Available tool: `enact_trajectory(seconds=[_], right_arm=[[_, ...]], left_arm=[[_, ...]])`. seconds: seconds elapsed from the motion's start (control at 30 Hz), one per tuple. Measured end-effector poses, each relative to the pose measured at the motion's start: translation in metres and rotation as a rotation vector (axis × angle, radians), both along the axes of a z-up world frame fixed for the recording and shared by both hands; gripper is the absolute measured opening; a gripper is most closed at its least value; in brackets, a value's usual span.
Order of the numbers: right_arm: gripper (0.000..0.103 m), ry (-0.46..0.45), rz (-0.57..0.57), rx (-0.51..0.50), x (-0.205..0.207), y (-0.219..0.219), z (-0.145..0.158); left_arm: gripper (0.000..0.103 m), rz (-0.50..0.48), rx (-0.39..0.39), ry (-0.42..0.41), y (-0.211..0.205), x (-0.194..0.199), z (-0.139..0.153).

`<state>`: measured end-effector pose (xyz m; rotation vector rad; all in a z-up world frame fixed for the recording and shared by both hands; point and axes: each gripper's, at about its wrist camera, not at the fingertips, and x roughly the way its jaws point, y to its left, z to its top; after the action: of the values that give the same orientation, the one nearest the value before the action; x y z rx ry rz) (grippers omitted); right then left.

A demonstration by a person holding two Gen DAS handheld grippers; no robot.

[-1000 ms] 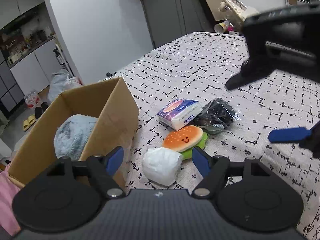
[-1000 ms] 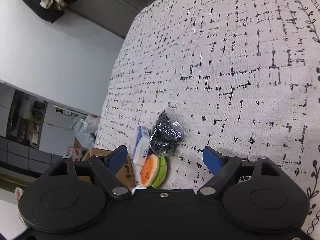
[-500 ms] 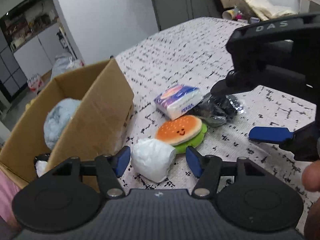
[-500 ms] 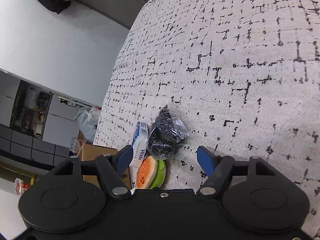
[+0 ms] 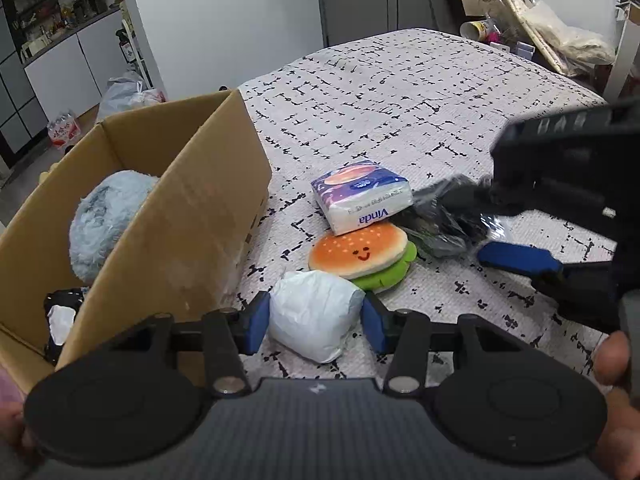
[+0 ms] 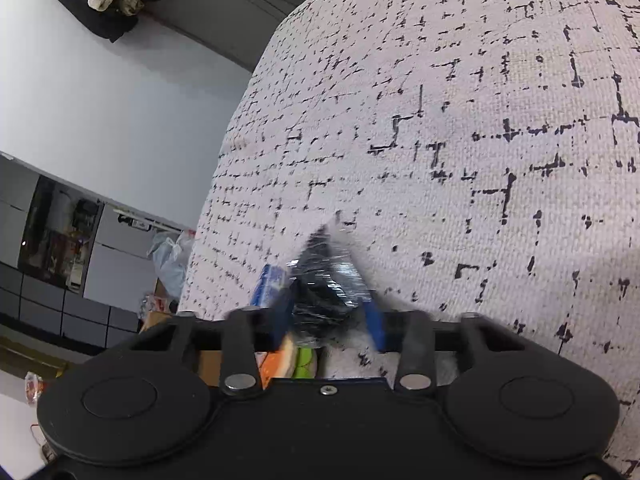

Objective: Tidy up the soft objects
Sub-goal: 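Grasp the white ball with the left gripper while the right grasps the black bag, then carry the white ball and black bag over the box with both grippers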

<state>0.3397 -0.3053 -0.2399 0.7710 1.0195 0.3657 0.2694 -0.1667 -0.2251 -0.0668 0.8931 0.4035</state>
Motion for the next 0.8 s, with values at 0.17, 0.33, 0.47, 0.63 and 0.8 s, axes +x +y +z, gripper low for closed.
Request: enact_trajectory(seconds=[0.17, 0.33, 0.47, 0.63, 0.8], right_arm=[[0.012, -0.046, -0.004, -0.018, -0.005, -0.001, 0.007], [0.006, -0.114, -0.008, -0.024, -0.011, -0.005, 0.028], [0.005, -0.147, -0.009, -0.024, -0.016, -0.010, 0.040], [0.005, -0.201, 0.002, -0.028, -0.025, -0.009, 0.059], [0.005, -0.246, 0.019, -0.024, -0.031, -0.005, 0.074]], left_arm=[[0.048, -0.010, -0.050, -0.003, 0.006, -0.001, 0.008], [0.048, -0.033, -0.062, -0.038, 0.007, -0.005, 0.023], [0.048, -0.039, -0.088, -0.068, 0.009, -0.011, 0.038], [0.048, -0.051, -0.096, -0.116, 0.013, -0.021, 0.058], [0.048, -0.048, -0.116, -0.156, 0.025, -0.030, 0.077]])
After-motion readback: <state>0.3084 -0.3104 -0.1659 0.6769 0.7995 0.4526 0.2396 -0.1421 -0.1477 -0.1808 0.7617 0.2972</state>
